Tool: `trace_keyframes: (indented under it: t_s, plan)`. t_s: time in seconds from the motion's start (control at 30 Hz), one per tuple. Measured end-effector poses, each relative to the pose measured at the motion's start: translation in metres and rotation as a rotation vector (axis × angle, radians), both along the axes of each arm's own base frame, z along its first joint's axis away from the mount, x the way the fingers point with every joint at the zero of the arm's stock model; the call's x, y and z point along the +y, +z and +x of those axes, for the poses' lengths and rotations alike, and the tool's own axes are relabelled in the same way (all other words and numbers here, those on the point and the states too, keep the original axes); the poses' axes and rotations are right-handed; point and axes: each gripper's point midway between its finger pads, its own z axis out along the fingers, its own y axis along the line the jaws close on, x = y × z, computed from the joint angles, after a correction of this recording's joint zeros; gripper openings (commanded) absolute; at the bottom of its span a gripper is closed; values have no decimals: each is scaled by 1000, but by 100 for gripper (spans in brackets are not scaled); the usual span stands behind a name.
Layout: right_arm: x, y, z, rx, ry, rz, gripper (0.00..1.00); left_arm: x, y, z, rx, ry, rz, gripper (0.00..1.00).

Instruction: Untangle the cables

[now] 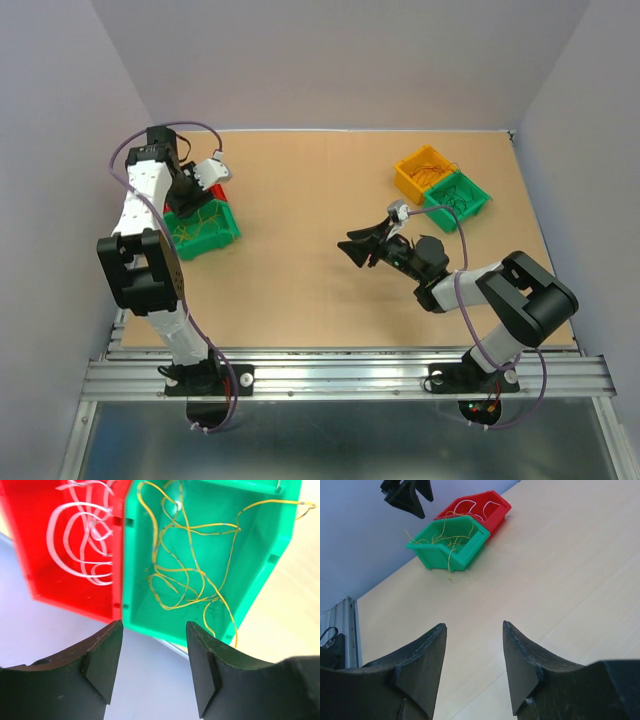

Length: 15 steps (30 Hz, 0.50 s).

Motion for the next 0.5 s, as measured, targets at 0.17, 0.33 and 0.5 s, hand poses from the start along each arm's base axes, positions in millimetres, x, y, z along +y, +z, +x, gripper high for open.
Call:
trace_keyframes:
  t_s: [0.17,0.33,0.5]
  plan:
    - [-1,0,1,-2,-8,0,83,-12,32,2,-91,6,-52,94]
    - [-16,26,5,-62,-92,27,97,-49,64,-1,-290,34,-210,97]
    - [-55,111,-2,-223,-257,125,100,-115,89,-34,-542,42,-476,99]
